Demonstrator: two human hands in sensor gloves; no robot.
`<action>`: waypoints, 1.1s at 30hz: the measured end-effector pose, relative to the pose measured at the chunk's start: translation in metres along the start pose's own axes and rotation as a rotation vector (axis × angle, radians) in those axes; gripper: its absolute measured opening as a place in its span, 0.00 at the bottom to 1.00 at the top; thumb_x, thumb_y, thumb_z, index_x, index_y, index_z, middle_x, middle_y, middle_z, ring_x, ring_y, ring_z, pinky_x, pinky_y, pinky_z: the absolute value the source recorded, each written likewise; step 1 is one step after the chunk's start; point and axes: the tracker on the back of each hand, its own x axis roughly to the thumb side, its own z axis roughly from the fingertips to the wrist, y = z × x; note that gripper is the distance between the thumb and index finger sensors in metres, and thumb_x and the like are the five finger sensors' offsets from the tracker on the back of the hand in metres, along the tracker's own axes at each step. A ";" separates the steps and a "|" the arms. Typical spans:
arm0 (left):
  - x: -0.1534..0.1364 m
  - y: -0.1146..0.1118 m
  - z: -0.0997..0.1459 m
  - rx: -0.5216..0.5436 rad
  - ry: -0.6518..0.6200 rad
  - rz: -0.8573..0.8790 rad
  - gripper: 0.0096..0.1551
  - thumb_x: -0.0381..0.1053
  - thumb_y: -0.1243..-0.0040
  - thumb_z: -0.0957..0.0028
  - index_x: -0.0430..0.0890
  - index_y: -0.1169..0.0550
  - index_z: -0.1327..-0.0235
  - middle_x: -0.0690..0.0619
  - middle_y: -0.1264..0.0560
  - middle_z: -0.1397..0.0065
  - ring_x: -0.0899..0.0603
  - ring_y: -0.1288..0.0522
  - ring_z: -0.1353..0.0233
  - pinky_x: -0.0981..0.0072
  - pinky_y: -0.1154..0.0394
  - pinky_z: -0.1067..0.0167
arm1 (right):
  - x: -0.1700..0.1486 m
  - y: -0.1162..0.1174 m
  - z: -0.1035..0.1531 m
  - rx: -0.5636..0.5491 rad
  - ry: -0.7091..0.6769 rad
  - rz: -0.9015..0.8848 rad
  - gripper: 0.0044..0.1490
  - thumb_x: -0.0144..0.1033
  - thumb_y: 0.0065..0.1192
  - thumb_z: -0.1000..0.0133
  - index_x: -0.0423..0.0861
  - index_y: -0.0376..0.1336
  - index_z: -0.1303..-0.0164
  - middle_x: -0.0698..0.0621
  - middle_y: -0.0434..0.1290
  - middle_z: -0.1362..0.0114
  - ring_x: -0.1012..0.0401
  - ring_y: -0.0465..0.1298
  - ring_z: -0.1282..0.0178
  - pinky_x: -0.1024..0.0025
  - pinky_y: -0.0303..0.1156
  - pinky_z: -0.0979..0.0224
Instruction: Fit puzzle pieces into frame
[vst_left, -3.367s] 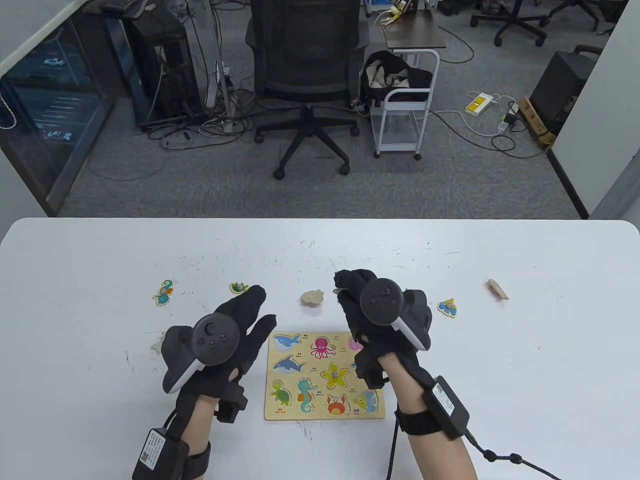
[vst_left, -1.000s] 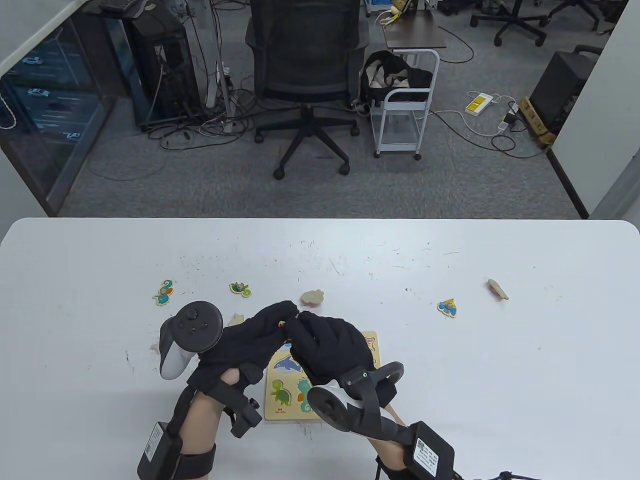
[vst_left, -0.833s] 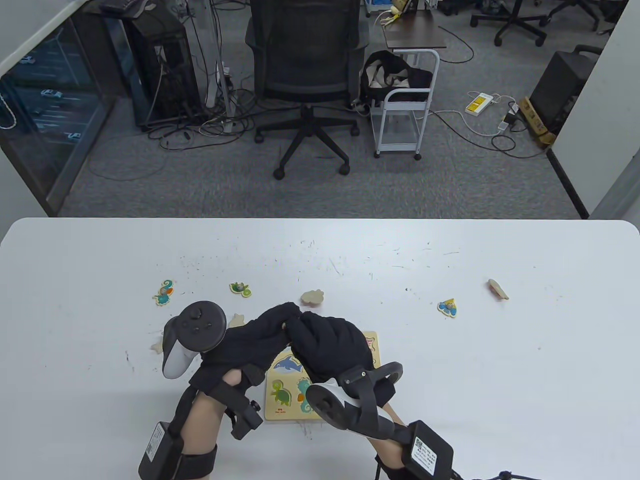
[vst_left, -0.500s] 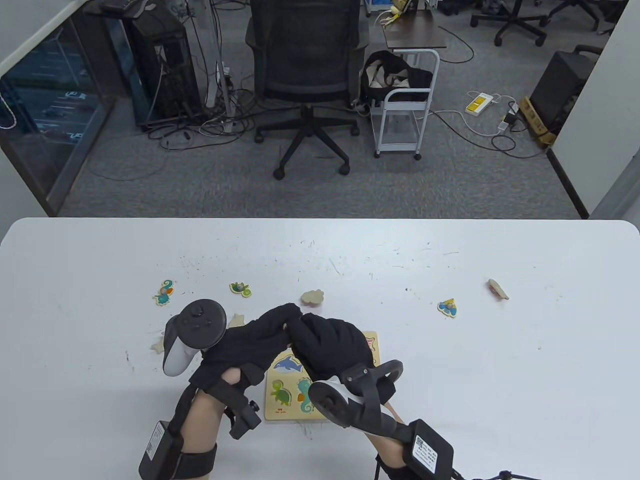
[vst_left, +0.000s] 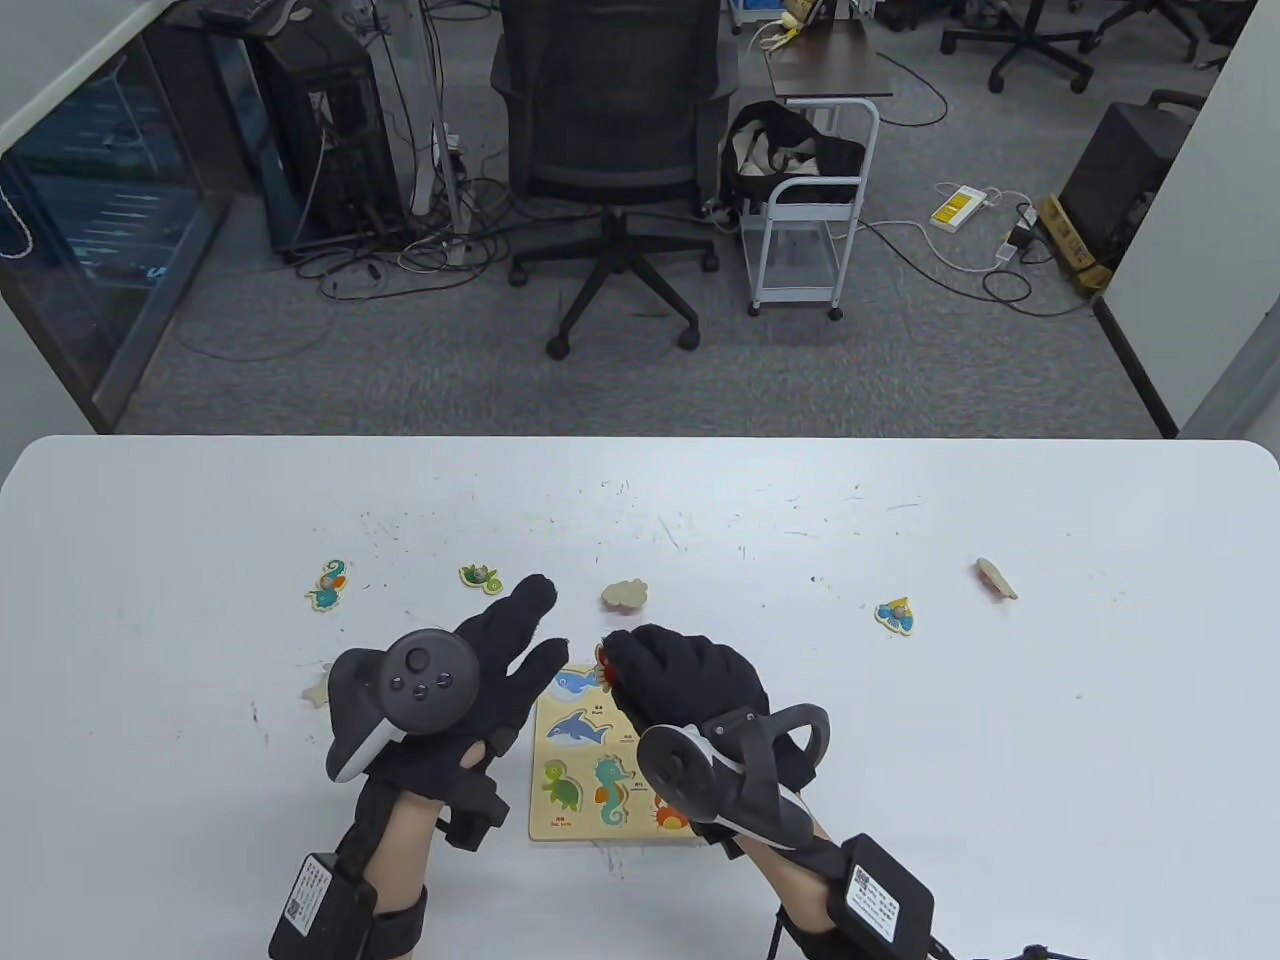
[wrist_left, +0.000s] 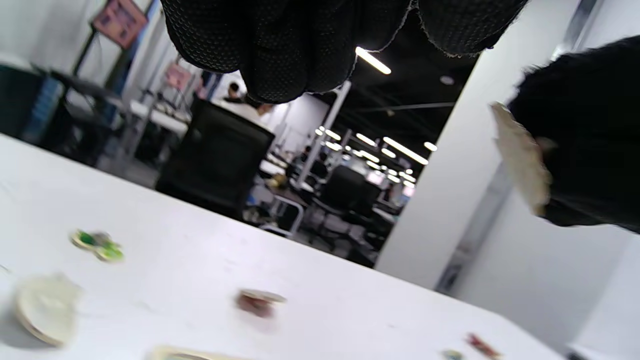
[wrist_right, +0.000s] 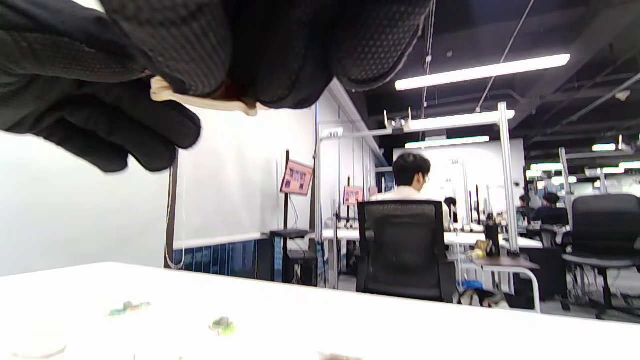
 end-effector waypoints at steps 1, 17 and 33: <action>-0.001 0.000 0.000 0.014 0.012 -0.031 0.40 0.69 0.45 0.41 0.56 0.35 0.16 0.51 0.26 0.17 0.41 0.25 0.21 0.47 0.28 0.25 | -0.003 0.003 0.001 0.025 0.003 0.011 0.30 0.50 0.76 0.53 0.61 0.68 0.39 0.58 0.77 0.35 0.64 0.83 0.46 0.62 0.78 0.36; -0.012 -0.002 -0.001 0.107 0.122 -0.293 0.43 0.71 0.48 0.42 0.57 0.38 0.14 0.51 0.35 0.10 0.38 0.36 0.13 0.39 0.37 0.19 | -0.026 0.062 0.037 0.370 -0.041 0.172 0.30 0.52 0.75 0.53 0.60 0.69 0.40 0.58 0.78 0.37 0.64 0.83 0.48 0.63 0.78 0.38; -0.014 -0.001 -0.001 0.091 0.124 -0.278 0.43 0.71 0.48 0.42 0.57 0.38 0.14 0.51 0.33 0.11 0.38 0.34 0.14 0.40 0.35 0.20 | -0.023 0.107 0.057 0.535 -0.089 0.186 0.30 0.53 0.74 0.53 0.60 0.69 0.40 0.58 0.79 0.38 0.65 0.84 0.50 0.64 0.80 0.40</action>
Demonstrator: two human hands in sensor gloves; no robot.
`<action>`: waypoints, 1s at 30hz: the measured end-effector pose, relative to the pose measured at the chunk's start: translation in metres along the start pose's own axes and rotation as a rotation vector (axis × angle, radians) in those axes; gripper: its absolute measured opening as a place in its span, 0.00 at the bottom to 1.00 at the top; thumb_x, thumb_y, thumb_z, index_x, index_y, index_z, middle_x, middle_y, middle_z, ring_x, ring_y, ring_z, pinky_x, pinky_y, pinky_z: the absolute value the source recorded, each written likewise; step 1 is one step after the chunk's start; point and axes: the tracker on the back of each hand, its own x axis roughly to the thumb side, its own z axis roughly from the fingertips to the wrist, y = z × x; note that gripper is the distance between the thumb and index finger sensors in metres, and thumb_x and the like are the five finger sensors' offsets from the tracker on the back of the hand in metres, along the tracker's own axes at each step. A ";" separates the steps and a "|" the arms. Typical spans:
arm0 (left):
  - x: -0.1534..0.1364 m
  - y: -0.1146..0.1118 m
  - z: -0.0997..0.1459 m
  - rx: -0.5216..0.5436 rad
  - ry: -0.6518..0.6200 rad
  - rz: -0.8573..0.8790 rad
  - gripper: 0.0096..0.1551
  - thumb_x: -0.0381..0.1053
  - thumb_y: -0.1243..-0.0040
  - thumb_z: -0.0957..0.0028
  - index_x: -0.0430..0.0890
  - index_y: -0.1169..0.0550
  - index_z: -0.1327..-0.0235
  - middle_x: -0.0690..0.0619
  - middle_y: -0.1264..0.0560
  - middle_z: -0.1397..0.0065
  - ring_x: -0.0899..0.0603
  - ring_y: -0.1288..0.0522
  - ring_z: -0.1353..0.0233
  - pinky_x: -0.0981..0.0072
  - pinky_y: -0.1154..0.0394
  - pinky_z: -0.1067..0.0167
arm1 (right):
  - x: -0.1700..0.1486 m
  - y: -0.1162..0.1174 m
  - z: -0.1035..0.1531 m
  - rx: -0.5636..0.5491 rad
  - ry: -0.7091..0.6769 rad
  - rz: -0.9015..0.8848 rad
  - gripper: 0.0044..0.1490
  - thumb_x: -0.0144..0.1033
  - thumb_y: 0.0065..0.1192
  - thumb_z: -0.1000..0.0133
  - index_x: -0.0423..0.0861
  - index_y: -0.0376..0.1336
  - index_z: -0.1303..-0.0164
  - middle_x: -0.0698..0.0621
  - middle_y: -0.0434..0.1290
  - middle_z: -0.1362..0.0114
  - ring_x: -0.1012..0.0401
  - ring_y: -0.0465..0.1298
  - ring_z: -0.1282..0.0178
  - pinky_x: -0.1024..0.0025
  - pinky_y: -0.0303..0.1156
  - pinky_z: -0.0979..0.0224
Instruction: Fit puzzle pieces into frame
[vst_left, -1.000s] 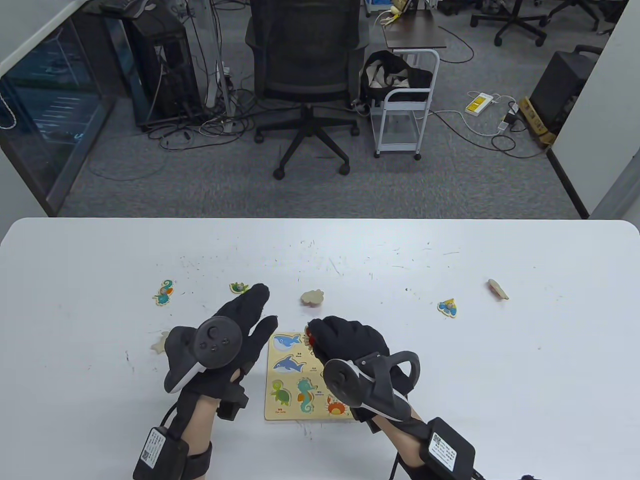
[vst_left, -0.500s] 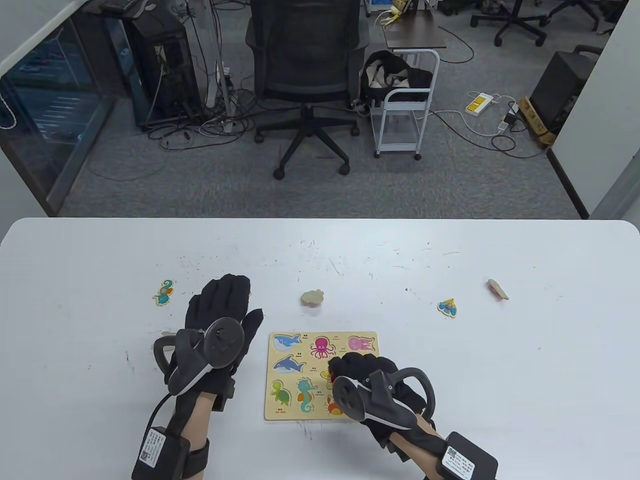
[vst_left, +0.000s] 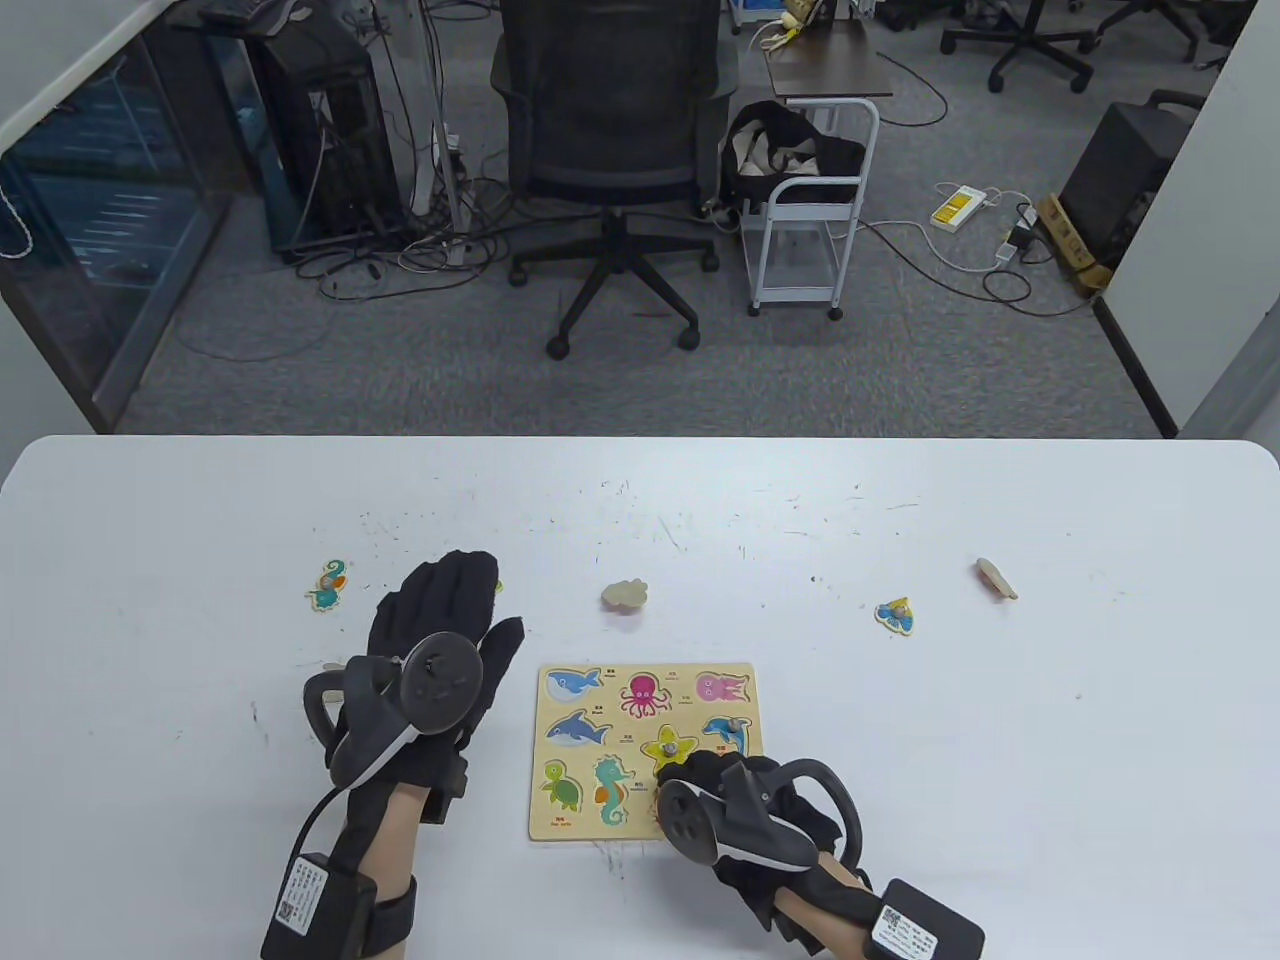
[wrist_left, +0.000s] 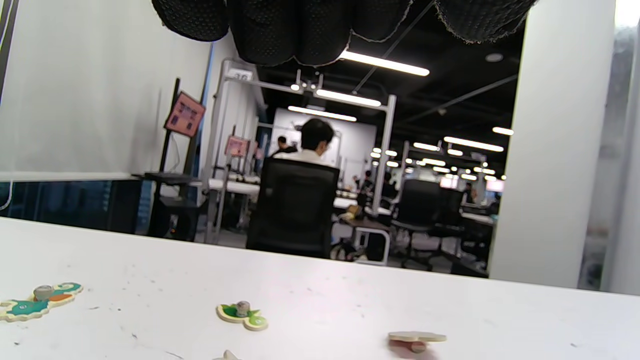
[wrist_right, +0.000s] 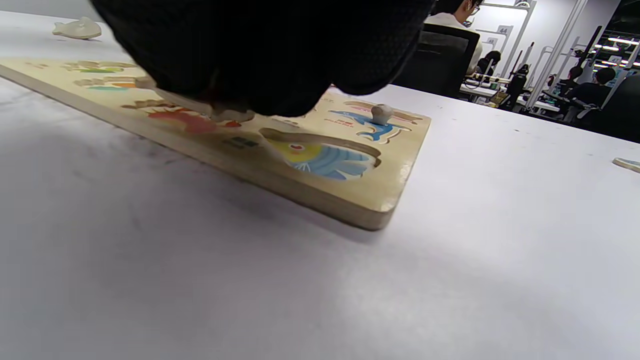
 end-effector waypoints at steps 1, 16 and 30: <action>0.000 0.000 0.000 -0.003 -0.001 -0.001 0.43 0.71 0.48 0.42 0.57 0.38 0.14 0.51 0.33 0.11 0.38 0.34 0.14 0.40 0.35 0.20 | 0.001 0.001 0.000 0.002 -0.002 0.006 0.30 0.53 0.74 0.53 0.60 0.69 0.40 0.58 0.79 0.38 0.65 0.84 0.50 0.64 0.79 0.40; 0.002 -0.001 -0.001 -0.024 -0.009 -0.005 0.42 0.71 0.49 0.42 0.57 0.38 0.14 0.51 0.32 0.11 0.38 0.33 0.15 0.40 0.35 0.20 | 0.013 0.003 -0.005 0.022 -0.021 0.086 0.30 0.53 0.73 0.53 0.60 0.69 0.40 0.58 0.79 0.38 0.65 0.83 0.49 0.64 0.79 0.40; 0.003 -0.002 -0.001 -0.041 -0.014 -0.004 0.42 0.71 0.49 0.41 0.58 0.38 0.14 0.51 0.31 0.12 0.38 0.32 0.15 0.41 0.34 0.21 | 0.015 0.002 -0.002 0.044 -0.017 0.087 0.30 0.53 0.70 0.51 0.60 0.68 0.38 0.58 0.77 0.36 0.64 0.82 0.47 0.63 0.78 0.38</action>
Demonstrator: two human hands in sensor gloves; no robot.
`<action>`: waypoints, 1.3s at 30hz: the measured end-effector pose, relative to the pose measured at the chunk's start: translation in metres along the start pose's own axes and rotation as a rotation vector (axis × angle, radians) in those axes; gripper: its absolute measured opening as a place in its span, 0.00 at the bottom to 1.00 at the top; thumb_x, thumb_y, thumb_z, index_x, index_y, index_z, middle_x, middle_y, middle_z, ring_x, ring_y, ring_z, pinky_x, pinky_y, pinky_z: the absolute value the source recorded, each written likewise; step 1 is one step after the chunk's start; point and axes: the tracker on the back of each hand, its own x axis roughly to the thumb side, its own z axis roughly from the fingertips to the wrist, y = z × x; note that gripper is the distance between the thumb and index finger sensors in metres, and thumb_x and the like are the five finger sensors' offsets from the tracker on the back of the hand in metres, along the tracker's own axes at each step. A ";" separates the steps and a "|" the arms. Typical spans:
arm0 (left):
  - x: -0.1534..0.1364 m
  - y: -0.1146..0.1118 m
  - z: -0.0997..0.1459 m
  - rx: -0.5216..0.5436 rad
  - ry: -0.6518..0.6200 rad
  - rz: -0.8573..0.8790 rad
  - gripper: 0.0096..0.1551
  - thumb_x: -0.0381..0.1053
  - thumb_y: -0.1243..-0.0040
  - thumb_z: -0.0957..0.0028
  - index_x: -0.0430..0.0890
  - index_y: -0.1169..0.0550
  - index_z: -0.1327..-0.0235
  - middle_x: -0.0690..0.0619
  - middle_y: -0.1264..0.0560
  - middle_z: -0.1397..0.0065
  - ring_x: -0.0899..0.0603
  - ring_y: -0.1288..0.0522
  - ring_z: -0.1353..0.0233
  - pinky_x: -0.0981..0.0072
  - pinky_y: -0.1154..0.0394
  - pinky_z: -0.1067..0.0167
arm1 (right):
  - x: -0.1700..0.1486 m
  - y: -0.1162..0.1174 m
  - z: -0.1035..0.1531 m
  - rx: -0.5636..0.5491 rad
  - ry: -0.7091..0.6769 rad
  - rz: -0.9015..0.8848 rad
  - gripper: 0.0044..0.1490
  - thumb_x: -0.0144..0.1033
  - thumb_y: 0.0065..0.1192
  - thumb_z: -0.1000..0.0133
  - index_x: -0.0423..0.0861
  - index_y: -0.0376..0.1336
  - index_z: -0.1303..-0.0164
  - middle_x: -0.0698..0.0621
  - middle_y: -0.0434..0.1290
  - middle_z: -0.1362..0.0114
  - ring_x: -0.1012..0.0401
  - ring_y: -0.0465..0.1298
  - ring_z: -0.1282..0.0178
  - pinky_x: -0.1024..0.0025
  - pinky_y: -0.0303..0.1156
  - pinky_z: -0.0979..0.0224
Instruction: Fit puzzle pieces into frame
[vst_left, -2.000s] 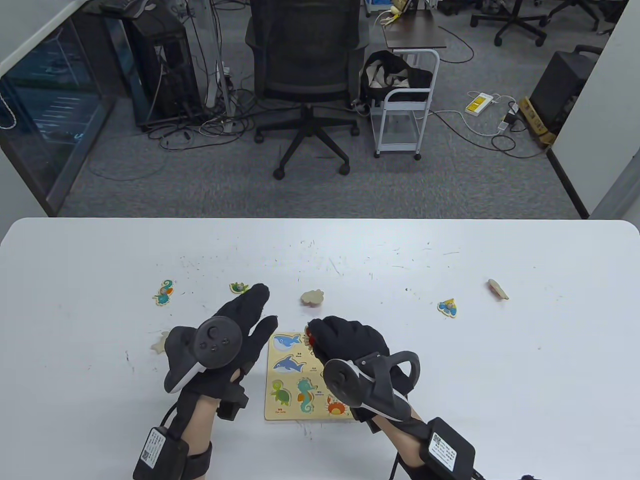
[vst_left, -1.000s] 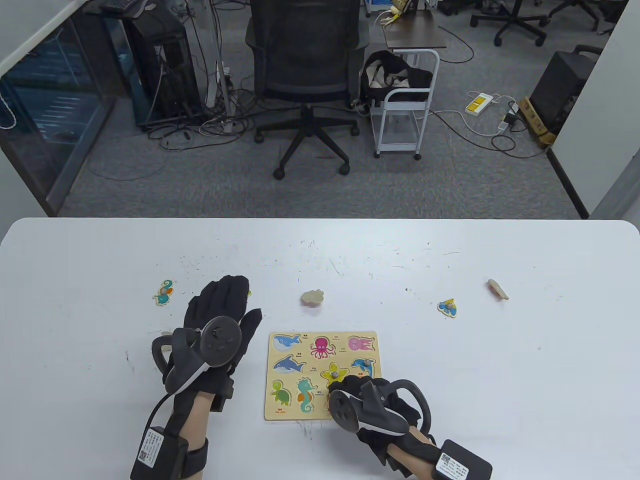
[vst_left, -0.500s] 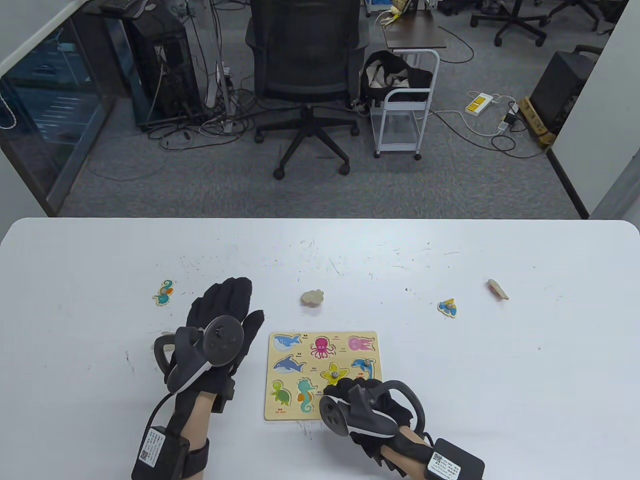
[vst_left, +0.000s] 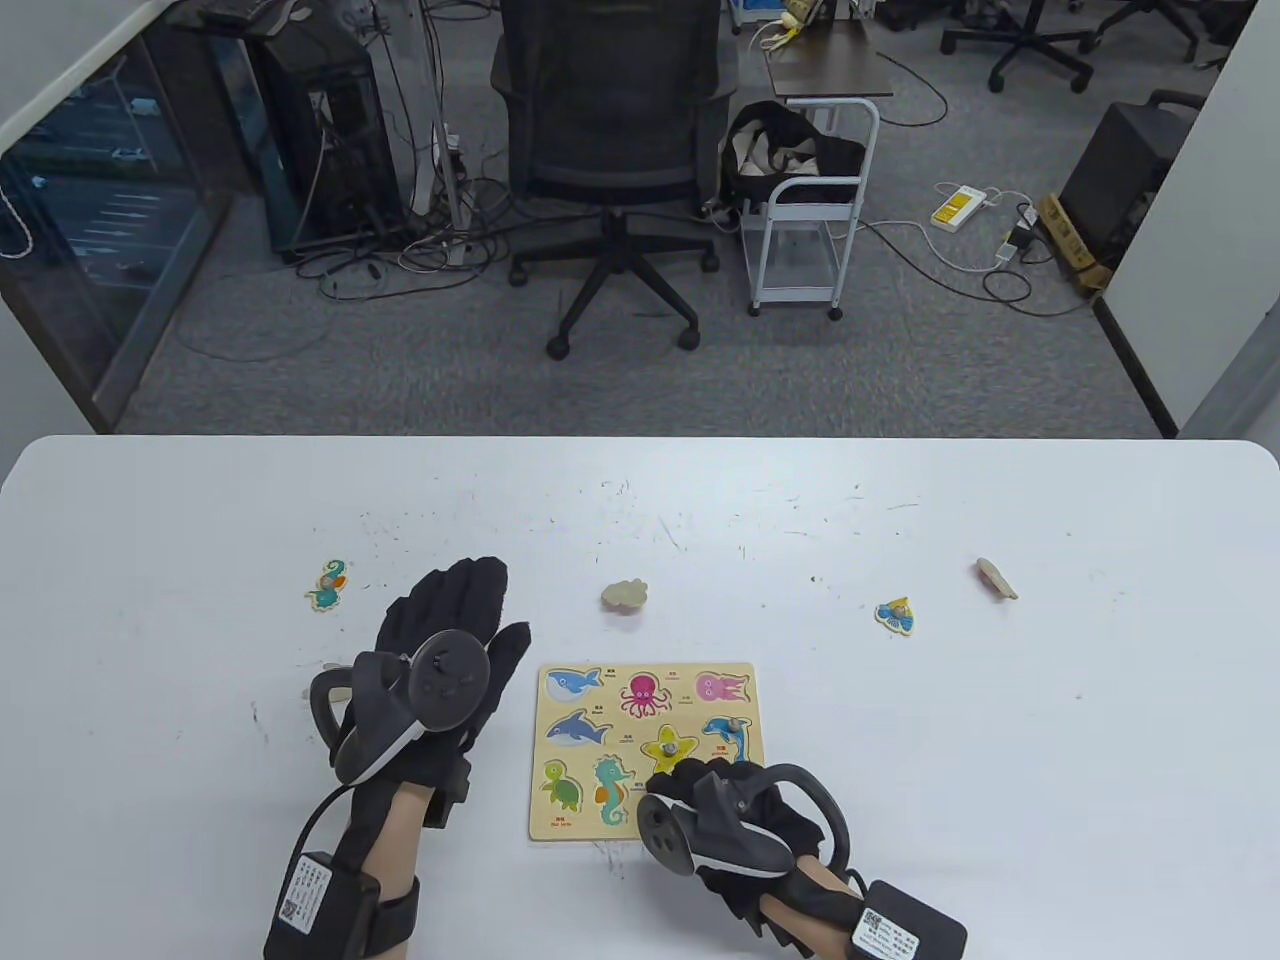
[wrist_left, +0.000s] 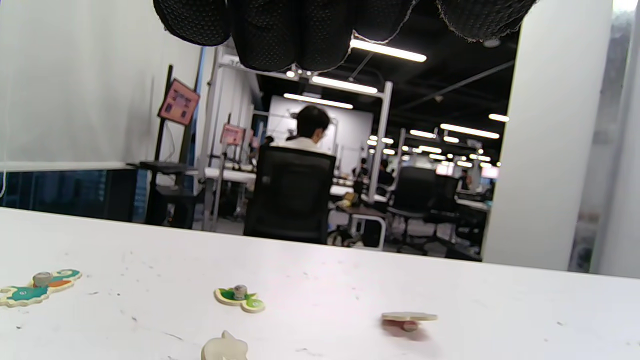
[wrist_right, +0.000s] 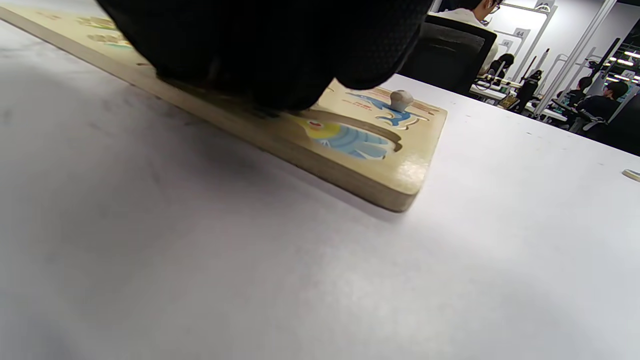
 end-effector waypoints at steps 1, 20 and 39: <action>0.000 0.000 0.000 0.001 0.000 0.000 0.42 0.71 0.49 0.41 0.58 0.38 0.14 0.51 0.32 0.12 0.38 0.32 0.15 0.41 0.34 0.21 | 0.000 0.000 0.000 0.002 -0.001 0.003 0.30 0.53 0.70 0.51 0.60 0.68 0.37 0.58 0.77 0.35 0.64 0.82 0.47 0.63 0.78 0.38; -0.013 0.007 0.003 0.020 0.038 0.006 0.42 0.71 0.49 0.42 0.58 0.37 0.14 0.51 0.31 0.12 0.38 0.32 0.15 0.41 0.34 0.21 | -0.165 -0.059 -0.017 -0.118 0.515 -0.287 0.38 0.53 0.68 0.50 0.61 0.60 0.27 0.57 0.68 0.22 0.55 0.75 0.28 0.53 0.69 0.24; -0.019 0.005 0.002 0.004 0.083 -0.027 0.42 0.71 0.49 0.42 0.58 0.38 0.14 0.51 0.31 0.12 0.38 0.32 0.15 0.41 0.34 0.21 | -0.259 0.012 -0.086 0.151 0.965 -0.275 0.36 0.55 0.67 0.49 0.65 0.60 0.28 0.61 0.68 0.21 0.59 0.74 0.25 0.55 0.67 0.20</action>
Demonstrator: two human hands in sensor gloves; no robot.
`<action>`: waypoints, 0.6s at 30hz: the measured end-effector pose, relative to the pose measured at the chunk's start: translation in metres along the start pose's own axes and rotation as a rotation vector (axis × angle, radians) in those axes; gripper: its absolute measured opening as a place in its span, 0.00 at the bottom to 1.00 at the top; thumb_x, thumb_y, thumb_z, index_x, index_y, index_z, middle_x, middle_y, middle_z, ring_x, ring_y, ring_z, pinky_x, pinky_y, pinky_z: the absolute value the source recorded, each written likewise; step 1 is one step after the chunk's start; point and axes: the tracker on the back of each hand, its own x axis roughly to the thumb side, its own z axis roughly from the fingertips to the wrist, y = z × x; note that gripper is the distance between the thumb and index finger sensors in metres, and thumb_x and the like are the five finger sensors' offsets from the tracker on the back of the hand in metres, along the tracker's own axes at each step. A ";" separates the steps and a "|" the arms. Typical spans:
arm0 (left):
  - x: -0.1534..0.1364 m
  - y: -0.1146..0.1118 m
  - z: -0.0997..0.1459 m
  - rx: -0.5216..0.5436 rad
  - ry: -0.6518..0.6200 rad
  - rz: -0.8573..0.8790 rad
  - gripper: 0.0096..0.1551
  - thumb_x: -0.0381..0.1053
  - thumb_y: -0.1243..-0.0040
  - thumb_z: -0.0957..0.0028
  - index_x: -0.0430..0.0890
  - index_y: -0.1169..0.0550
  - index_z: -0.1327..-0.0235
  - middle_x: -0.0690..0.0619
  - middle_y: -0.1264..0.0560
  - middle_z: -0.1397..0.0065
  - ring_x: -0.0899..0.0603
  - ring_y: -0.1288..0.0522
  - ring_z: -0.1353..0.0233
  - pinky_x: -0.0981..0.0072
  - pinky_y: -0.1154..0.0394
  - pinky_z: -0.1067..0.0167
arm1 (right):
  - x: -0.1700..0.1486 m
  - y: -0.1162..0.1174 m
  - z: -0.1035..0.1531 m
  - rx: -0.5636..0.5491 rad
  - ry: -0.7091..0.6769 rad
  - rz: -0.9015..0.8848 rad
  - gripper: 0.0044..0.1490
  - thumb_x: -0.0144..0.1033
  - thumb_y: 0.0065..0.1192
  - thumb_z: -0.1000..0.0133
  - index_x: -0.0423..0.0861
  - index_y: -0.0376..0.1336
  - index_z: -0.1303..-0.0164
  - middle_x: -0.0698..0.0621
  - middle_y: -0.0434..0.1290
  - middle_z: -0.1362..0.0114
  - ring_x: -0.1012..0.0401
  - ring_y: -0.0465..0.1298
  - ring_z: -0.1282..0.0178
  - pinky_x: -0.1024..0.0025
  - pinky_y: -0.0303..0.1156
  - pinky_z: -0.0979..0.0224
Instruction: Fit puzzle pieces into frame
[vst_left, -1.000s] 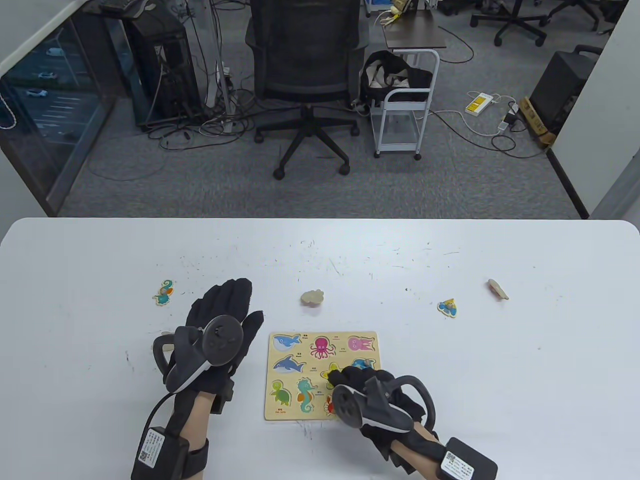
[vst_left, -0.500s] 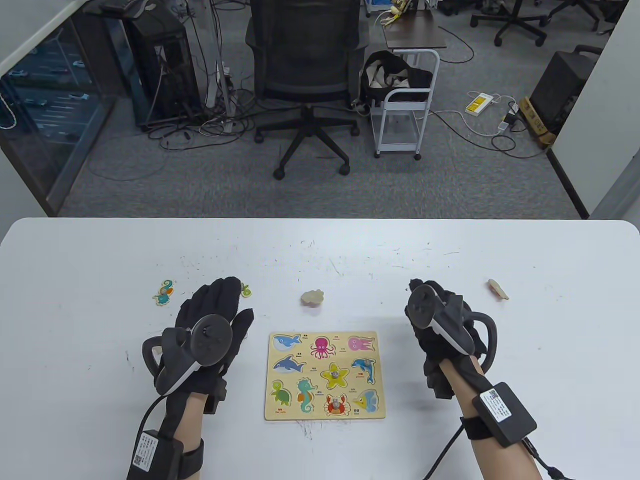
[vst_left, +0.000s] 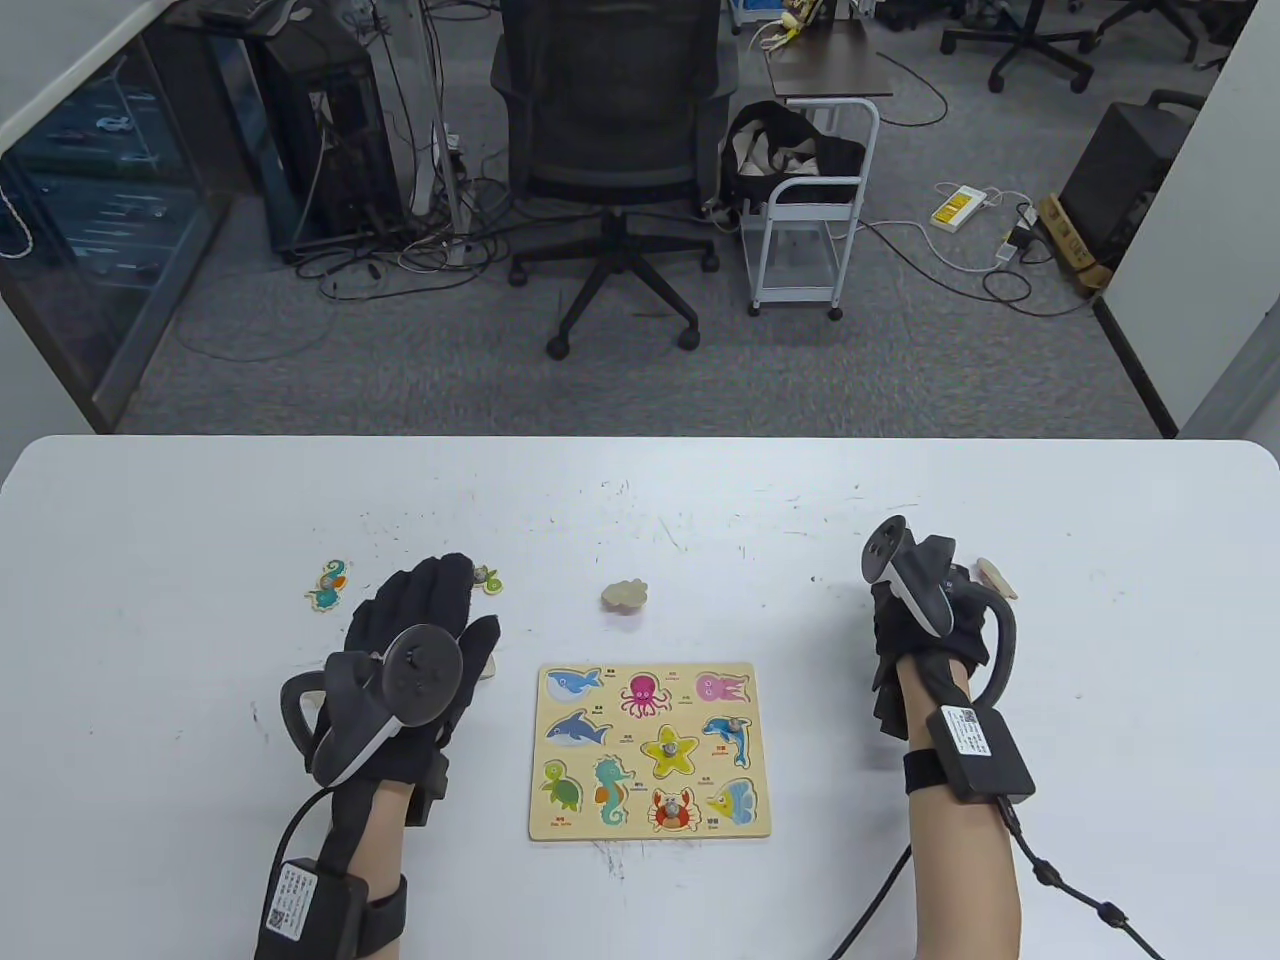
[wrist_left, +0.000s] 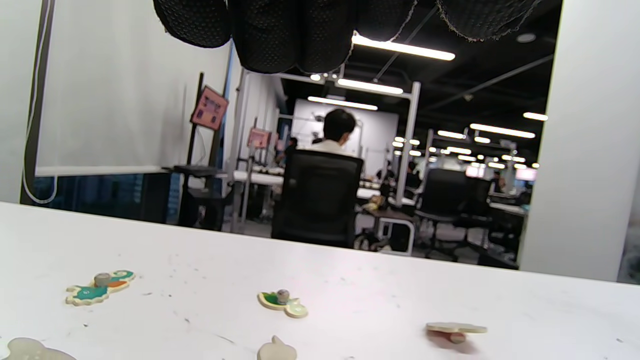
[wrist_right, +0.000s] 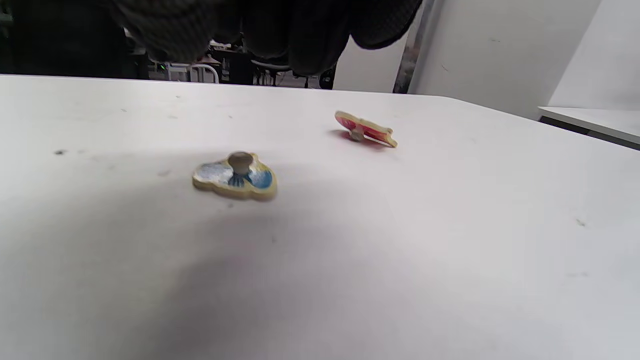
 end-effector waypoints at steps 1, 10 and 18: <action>0.000 0.000 0.000 -0.003 0.001 -0.001 0.42 0.71 0.49 0.42 0.58 0.38 0.14 0.52 0.31 0.12 0.38 0.32 0.15 0.41 0.34 0.21 | 0.000 0.005 -0.003 -0.002 -0.001 0.006 0.35 0.55 0.68 0.49 0.65 0.61 0.29 0.61 0.68 0.22 0.59 0.75 0.26 0.55 0.67 0.21; -0.002 -0.005 -0.004 -0.027 0.012 -0.006 0.42 0.71 0.49 0.42 0.58 0.38 0.14 0.51 0.31 0.12 0.38 0.32 0.15 0.41 0.34 0.21 | 0.004 0.028 -0.017 0.060 0.024 0.002 0.30 0.53 0.69 0.50 0.64 0.66 0.35 0.61 0.73 0.28 0.60 0.78 0.33 0.57 0.69 0.23; -0.001 -0.006 -0.004 -0.039 0.016 -0.010 0.42 0.71 0.49 0.41 0.58 0.38 0.14 0.51 0.31 0.12 0.38 0.32 0.15 0.41 0.34 0.21 | 0.010 0.036 -0.014 0.009 0.051 0.055 0.27 0.50 0.70 0.50 0.65 0.67 0.39 0.62 0.75 0.32 0.62 0.79 0.37 0.58 0.70 0.25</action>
